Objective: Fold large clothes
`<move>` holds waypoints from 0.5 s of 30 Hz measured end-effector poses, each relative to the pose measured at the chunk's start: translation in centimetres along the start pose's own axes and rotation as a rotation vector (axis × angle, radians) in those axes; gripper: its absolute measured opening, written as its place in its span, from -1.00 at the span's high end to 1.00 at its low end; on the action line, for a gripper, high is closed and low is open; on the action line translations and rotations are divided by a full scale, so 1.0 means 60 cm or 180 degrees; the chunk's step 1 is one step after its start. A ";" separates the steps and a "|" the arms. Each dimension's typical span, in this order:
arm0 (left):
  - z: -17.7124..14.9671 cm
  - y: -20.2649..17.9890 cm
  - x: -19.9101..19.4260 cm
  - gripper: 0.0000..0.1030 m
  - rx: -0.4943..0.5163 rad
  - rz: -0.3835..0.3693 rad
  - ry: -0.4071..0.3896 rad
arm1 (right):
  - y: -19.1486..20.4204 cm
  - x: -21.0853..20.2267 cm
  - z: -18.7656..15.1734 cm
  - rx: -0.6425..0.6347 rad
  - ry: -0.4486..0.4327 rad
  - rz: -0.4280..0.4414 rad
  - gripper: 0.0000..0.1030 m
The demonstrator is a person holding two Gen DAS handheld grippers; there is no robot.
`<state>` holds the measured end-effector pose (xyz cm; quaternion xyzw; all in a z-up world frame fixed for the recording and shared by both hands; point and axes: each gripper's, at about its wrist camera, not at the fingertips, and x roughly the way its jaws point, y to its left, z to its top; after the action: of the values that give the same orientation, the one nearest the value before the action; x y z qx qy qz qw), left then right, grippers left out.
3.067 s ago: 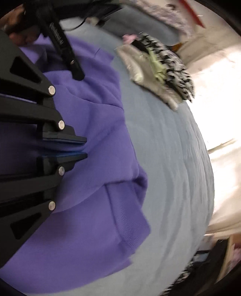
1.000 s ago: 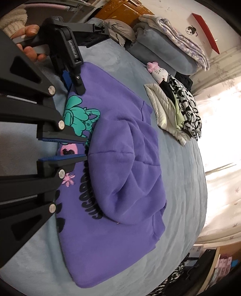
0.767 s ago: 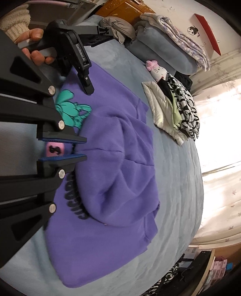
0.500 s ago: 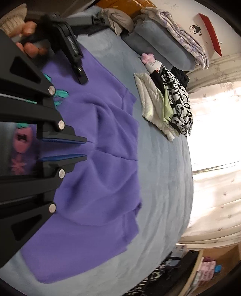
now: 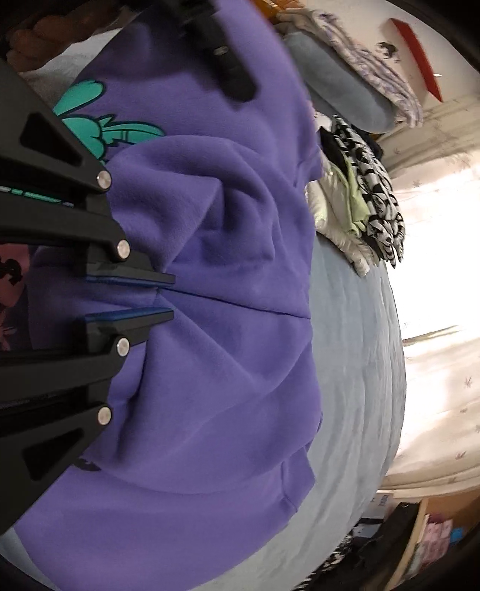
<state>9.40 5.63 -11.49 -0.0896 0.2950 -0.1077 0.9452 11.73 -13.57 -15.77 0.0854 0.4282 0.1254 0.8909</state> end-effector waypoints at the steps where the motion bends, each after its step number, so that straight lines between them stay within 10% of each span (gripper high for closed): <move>1: 0.008 -0.017 0.004 0.66 0.0074 -0.0003 -0.0009 | -0.004 0.000 0.000 0.0036 0.0003 0.0027 0.79; 15: 0.035 -0.241 0.050 0.65 0.1100 -0.0141 0.0119 | -0.087 -0.028 -0.021 0.0642 0.0177 0.0644 0.79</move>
<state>10.82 -8.80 -8.04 0.0698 0.2876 -0.1793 0.9382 10.51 -18.96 -16.66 0.2137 0.4523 0.1732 0.8484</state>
